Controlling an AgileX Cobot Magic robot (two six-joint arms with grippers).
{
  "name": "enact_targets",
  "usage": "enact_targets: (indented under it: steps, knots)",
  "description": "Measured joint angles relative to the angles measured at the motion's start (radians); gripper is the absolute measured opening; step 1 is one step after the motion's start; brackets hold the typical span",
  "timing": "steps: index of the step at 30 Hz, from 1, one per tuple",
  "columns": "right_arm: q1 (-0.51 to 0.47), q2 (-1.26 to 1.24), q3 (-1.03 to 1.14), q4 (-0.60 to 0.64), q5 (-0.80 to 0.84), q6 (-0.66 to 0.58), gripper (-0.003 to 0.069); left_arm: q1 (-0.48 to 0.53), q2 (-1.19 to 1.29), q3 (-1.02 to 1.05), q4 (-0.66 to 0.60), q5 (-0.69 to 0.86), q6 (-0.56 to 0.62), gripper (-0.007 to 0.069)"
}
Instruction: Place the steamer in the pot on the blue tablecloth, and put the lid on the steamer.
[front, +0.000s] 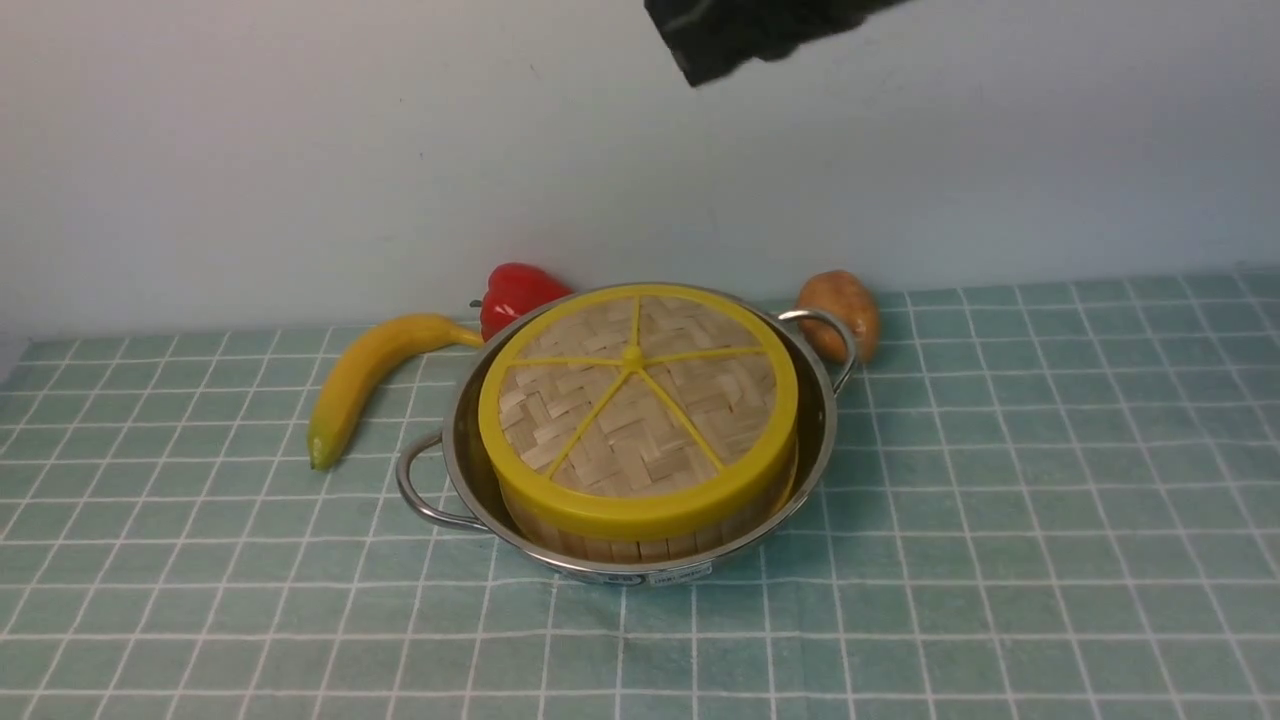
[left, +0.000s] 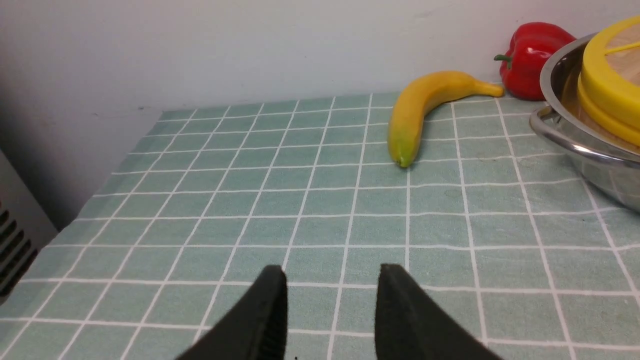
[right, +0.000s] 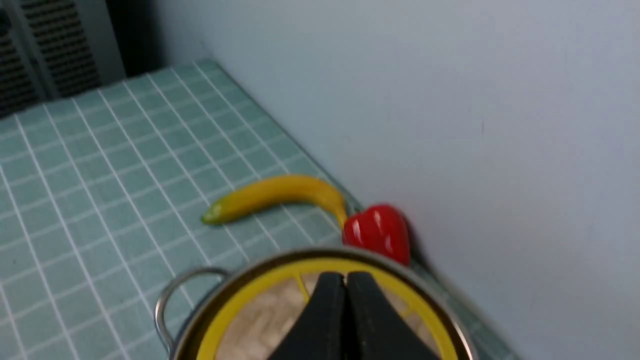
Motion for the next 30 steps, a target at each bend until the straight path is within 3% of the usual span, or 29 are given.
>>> enact_targets:
  steps: [6, 11, 19, 30]
  knots:
    - [-0.133, -0.35, 0.439, -0.173, -0.158, 0.246, 0.0047, 0.0, 0.0, 0.0, 0.0, 0.0, 0.0, 0.0243]
    - [-0.27, -0.684, 0.799, -0.238, -0.349, 0.34, 0.0071, 0.0, 0.0, 0.0, 0.0, 0.0, 0.0, 0.0243]
    - [-0.443, -1.204, 1.268, -0.247, -0.655, 0.368, 0.0113, 0.0, 0.0, 0.0, 0.0, 0.0, 0.0, 0.0243]
    - [-0.522, -1.559, 1.617, -0.239, -0.683, 0.396, 0.0165, 0.0, 0.0, 0.0, 0.0, 0.0, 0.0, 0.0243]
